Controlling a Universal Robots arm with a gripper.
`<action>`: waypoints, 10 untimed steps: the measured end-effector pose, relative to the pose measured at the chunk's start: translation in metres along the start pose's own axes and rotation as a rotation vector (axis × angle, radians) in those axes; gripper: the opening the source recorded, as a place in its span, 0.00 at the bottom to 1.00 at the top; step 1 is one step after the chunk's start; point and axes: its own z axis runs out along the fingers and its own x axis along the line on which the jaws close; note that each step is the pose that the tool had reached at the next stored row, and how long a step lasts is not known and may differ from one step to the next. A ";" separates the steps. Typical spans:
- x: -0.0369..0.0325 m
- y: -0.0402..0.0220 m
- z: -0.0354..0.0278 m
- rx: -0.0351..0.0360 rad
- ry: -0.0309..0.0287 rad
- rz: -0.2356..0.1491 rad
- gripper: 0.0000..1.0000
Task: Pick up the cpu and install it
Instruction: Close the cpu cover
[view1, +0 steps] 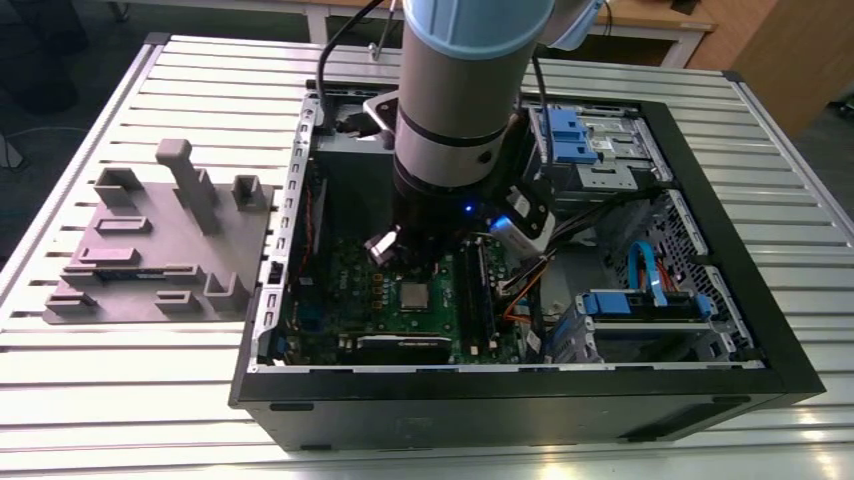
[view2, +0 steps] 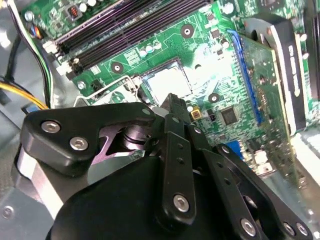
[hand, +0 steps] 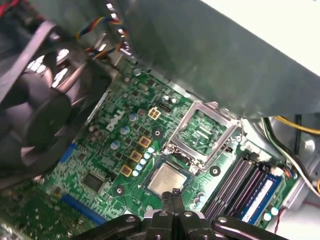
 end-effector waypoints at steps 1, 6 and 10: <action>0.0000 0.0000 0.0001 0.0001 0.0006 -0.018 0.10; 0.0000 0.0000 0.0002 0.0005 0.0030 -0.082 0.10; 0.0000 0.0000 0.0003 0.0005 0.0030 -0.082 0.10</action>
